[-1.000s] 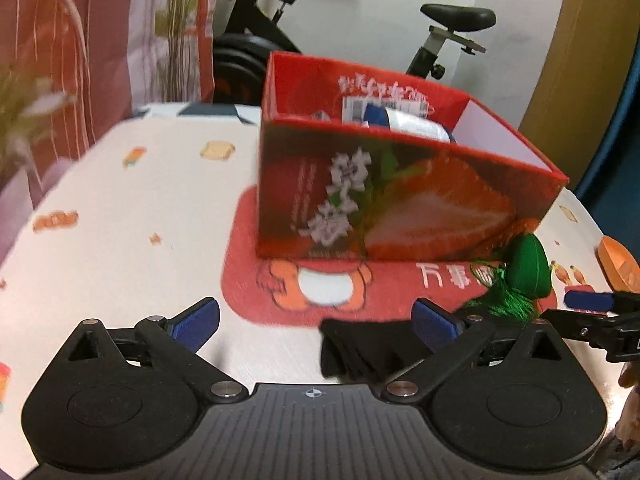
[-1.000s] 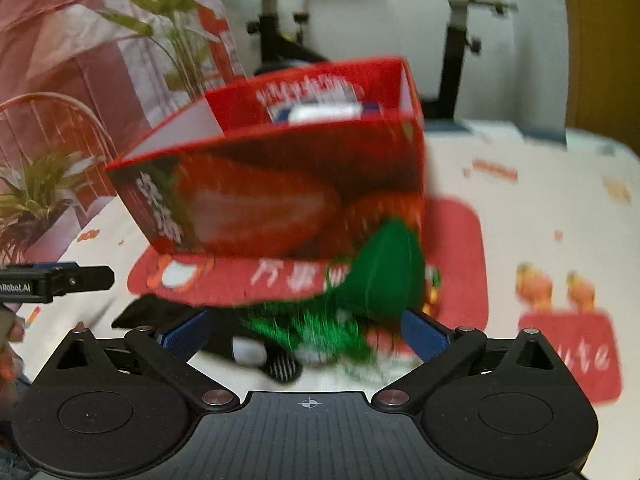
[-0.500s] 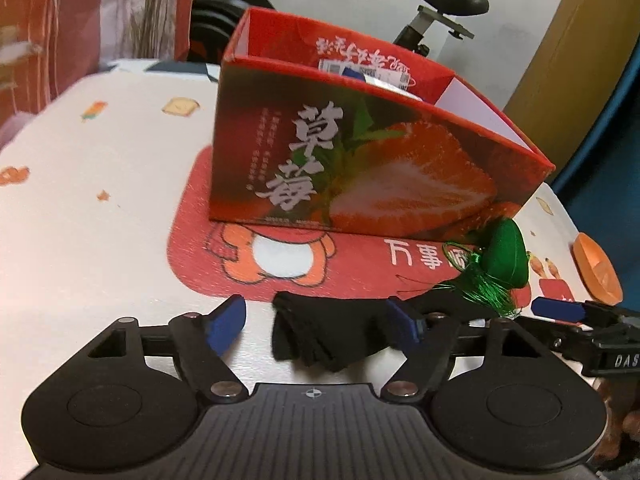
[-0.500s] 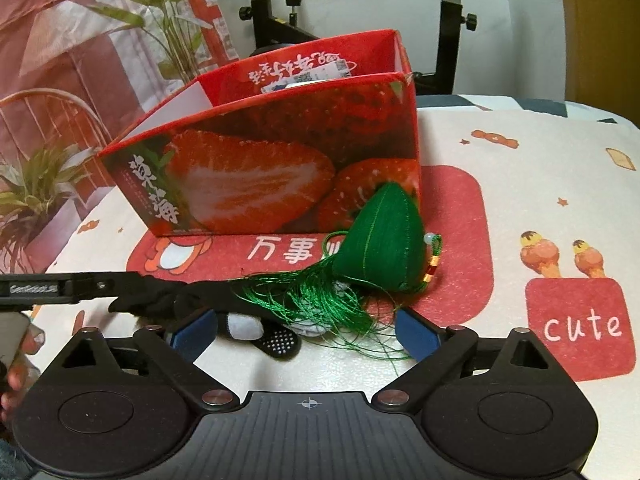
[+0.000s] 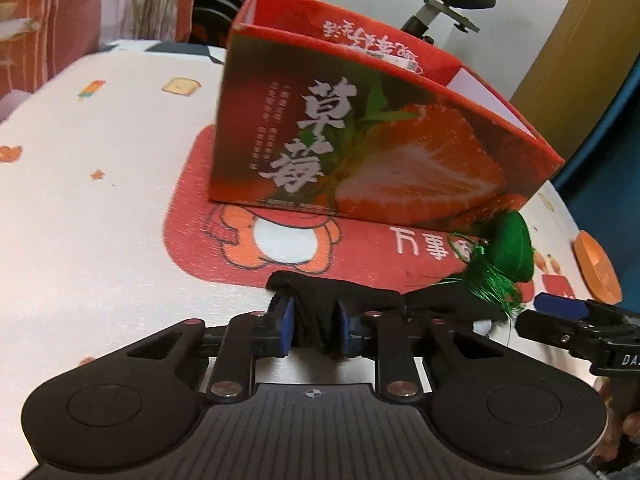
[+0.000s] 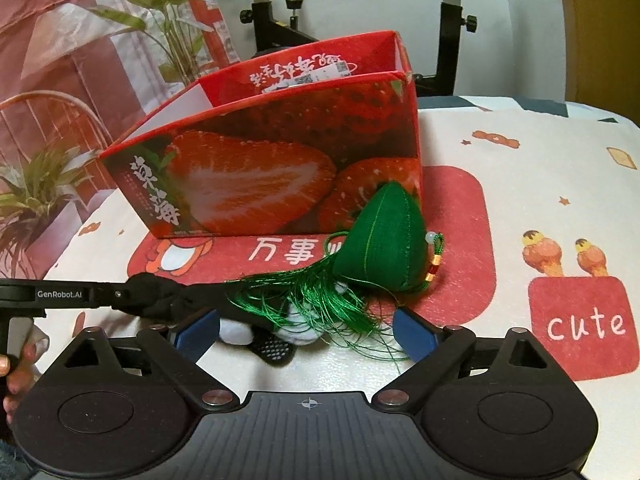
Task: Organize soft objects
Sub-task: 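Close the left gripper on the cuff of the black glove, then close the right gripper on the glove's white fingertips while the left gripper holds the cuff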
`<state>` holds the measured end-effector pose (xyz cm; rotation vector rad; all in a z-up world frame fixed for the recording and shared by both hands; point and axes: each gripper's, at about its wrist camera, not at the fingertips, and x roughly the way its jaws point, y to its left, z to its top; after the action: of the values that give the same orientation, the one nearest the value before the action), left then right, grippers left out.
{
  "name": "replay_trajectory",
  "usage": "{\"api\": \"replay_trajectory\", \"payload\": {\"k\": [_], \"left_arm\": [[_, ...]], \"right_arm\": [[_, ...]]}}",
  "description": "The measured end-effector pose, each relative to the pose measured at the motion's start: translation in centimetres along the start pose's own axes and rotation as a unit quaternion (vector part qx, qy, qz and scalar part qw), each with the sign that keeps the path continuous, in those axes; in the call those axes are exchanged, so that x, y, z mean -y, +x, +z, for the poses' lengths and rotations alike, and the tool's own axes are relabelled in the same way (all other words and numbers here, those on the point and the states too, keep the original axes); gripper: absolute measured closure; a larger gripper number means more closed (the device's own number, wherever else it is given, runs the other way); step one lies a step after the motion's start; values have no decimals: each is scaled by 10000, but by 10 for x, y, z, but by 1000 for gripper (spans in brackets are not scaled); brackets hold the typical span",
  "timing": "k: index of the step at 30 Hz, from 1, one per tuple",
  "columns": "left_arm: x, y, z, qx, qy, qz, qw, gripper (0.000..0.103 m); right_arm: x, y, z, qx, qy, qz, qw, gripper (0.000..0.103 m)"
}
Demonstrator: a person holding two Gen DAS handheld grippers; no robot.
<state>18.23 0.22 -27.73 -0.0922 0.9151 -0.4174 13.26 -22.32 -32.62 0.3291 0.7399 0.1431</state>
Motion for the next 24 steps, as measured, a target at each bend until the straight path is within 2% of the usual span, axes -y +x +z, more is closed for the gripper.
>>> {"api": "replay_trajectory", "payload": {"k": [7,14,17,21,24], "left_arm": [[-20,-13,4,132,-69,565,9983,82],[-55,-21,12,302,-390,1275,9906,82],[-70,-23,14,344,-544,1299,9894,81],[-70,-17,18,324,-346,1230,9913,81],[-70,-12,23,292,-272,984,9944,81]], "right_arm": [[-4,1,0,13,-60,12,10000,12],[-8,3,0,-10,-122,20,9999,13],[-11,5,1,-12,-205,35,9998,16],[-23,10,8,76,-539,74,9985,16],[-35,16,17,198,-893,165,9957,17]]}}
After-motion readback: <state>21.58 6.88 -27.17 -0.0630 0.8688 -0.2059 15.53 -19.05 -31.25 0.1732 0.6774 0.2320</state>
